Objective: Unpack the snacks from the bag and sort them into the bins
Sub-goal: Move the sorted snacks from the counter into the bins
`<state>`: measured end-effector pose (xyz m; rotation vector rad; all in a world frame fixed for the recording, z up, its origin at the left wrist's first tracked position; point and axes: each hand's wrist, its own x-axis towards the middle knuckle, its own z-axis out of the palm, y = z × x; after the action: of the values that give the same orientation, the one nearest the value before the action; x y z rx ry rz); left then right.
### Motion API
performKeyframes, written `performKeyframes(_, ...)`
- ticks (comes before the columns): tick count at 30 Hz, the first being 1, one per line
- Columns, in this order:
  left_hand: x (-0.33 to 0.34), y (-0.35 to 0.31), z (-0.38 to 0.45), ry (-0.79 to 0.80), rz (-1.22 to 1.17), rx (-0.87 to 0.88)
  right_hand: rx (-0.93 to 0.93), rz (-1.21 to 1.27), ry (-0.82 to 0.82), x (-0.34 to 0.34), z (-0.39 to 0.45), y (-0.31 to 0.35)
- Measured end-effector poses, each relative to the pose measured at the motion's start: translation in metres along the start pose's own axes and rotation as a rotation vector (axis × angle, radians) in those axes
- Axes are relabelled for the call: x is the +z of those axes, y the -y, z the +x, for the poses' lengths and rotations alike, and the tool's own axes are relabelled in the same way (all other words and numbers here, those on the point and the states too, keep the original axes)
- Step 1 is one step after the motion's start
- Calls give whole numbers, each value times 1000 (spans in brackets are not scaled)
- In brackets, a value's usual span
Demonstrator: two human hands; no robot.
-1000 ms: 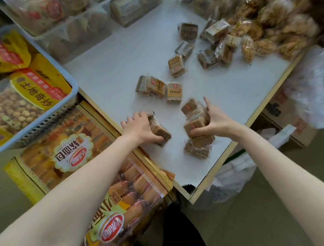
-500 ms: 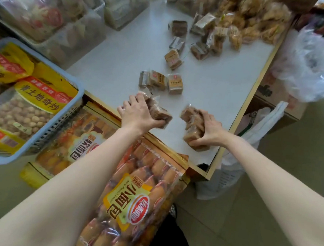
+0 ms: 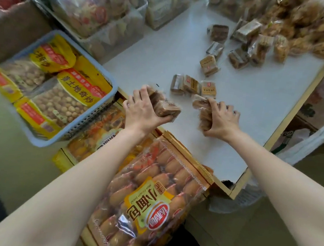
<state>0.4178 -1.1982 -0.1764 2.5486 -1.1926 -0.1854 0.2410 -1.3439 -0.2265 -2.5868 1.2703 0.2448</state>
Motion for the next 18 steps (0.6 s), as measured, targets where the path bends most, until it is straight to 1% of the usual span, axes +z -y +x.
performKeyframes(2,-12,26,-9,-44,-54,-31,-35,168,-41,-15,2,18)
performKeyframes(4,-25,57,-21,-72,-108,-73,-113,306,-83,-31,2,49)
performKeyframes(8,-57,127,-53,-124,-218,-170,-285,404,-148,-59,-14,134)
performKeyframes(12,-97,209,-90,-199,-281,-212,-411,499,-114,-63,-48,239)
performKeyframes(15,-132,286,-128,-249,-322,-247,-479,505,-78,-44,-75,332)
performKeyframes(17,-155,345,-169,-276,-309,-347,-560,483,-1,-23,-94,407)
performKeyframes(18,-165,375,-192,-288,-302,-436,-604,466,37,-11,-105,446)
